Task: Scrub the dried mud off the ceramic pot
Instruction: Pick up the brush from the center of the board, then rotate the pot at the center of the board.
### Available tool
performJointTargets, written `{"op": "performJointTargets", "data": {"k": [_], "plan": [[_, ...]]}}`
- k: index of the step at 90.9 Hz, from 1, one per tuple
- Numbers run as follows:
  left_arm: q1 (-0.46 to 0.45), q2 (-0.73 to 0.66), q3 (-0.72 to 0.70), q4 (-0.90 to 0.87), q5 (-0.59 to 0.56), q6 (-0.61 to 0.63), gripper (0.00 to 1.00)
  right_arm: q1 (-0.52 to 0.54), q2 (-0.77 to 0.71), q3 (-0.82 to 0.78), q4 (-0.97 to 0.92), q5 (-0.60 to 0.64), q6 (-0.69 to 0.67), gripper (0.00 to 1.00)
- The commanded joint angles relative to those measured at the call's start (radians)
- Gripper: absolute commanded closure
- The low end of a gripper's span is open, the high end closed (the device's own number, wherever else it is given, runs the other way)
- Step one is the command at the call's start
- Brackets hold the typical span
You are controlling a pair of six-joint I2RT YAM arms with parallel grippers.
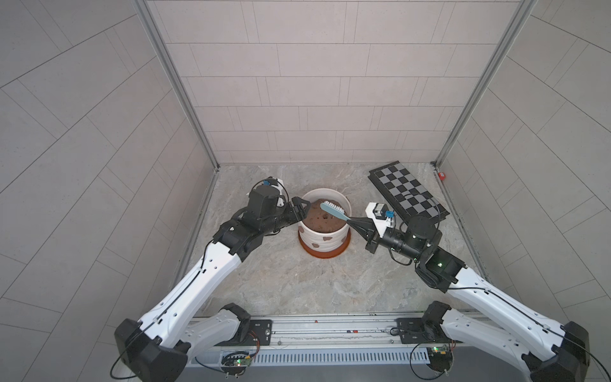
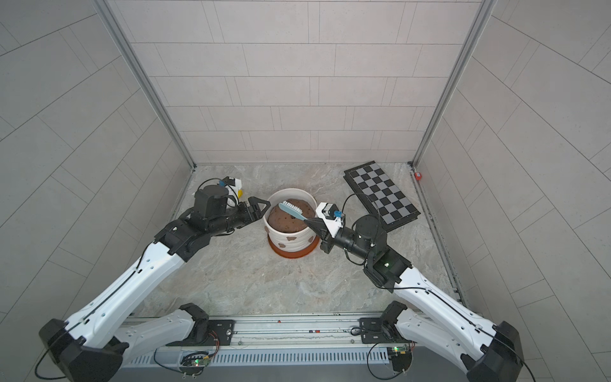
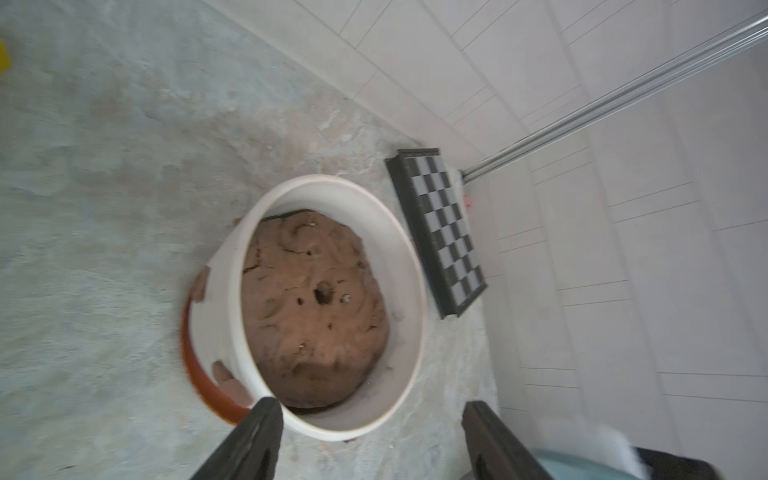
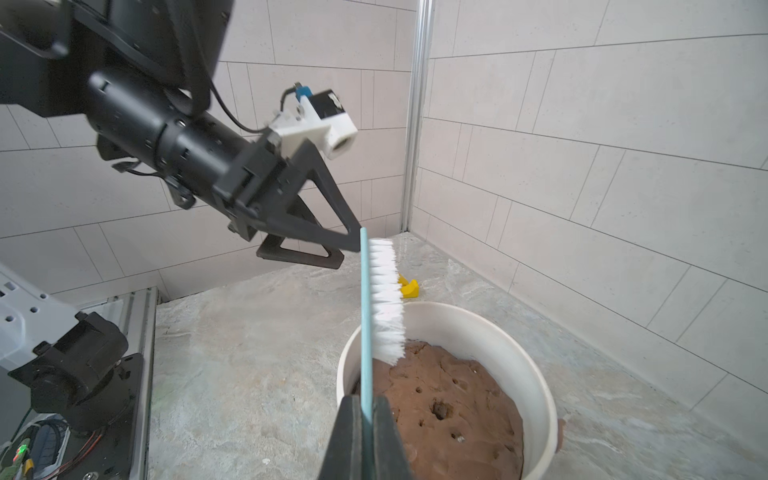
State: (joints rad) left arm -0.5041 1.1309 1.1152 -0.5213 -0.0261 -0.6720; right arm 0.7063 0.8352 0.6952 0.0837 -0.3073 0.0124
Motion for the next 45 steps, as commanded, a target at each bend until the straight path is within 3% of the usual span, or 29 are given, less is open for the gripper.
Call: {"op": "performJointTargets", "data": {"k": [1,23,45], "plan": [[0.02,0.066,0.046,-0.135,-0.108,0.172,0.29,-0.002,-0.039,-0.014,-0.12,-0.039,0.009,1.0],[0.052,0.206,0.082,-0.128,-0.046,0.179,0.3,-0.002,-0.07,-0.063,-0.175,-0.092,0.043,1.0],[0.051,0.337,0.132,-0.124,-0.054,0.162,0.36,-0.001,-0.065,-0.126,-0.198,-0.124,0.044,1.0]]}}
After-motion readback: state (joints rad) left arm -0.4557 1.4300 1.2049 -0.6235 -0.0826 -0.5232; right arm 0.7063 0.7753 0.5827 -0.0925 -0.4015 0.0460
